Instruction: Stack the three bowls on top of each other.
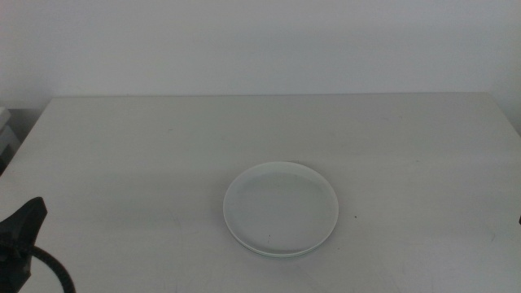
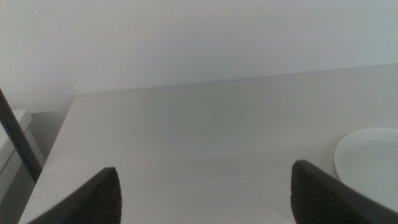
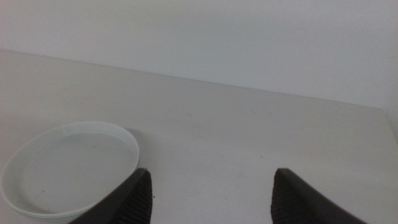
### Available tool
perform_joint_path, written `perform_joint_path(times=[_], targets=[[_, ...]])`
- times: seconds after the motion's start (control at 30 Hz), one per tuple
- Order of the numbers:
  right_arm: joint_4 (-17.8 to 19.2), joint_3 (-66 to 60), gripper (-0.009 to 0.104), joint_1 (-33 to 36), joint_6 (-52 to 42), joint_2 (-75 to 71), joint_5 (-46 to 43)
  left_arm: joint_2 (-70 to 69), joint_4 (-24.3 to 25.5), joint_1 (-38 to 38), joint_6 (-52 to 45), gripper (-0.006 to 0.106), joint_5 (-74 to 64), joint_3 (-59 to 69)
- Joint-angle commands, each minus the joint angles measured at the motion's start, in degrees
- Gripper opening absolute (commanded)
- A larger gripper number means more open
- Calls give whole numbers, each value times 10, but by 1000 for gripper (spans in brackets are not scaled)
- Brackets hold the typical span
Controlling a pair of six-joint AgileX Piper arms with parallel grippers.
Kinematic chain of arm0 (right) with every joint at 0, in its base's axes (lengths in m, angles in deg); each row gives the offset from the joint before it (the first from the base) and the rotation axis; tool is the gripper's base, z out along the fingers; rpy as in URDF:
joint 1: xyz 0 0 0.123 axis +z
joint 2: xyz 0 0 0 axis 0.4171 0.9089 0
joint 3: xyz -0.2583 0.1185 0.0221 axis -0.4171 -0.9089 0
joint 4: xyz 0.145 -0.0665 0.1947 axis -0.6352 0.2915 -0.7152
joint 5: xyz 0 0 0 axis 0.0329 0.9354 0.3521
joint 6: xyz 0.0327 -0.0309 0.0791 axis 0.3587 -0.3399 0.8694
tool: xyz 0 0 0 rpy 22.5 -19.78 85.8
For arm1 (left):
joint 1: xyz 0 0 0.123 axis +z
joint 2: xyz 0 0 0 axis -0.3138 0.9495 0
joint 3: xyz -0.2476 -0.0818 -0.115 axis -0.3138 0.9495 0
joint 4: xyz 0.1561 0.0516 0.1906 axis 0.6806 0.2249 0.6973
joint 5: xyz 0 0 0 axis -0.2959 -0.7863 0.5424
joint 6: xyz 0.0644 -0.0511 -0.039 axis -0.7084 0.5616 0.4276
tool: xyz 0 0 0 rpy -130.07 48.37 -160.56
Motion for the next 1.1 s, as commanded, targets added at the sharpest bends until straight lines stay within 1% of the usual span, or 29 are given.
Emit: perform_joint_path(times=[0.0, 0.13, 0.33, 0.4, 0.53, 0.6, 0.87, 1.07], targets=[[-1, 13, 49, -4, -1, -9, -44, 4, -8, 1, 5, 105, 41, -13], [-1, -7, 49, -6, -1, -46, -43, -15, -8, 1, 5, 105, 40, 1], [-1, -19, 49, -6, -1, -66, -44, -89, -8, 1, 5, 105, 40, 45], [17, -25, 49, -6, -1, -79, -47, -118, -8, 1, 5, 105, 39, 66], [81, -58, 49, -6, -1, -123, -47, -162, -8, 1, 5, 105, 39, 108], [98, -82, 49, -6, -1, -147, -46, -180, -8, 1, 5, 105, 39, 129], [98, -175, 49, -6, -1, -214, -46, -219, -10, 1, 5, 105, 33, 177], [98, -182, 49, -6, -1, -214, -46, -219, -11, 1, 5, 105, 15, 179]])
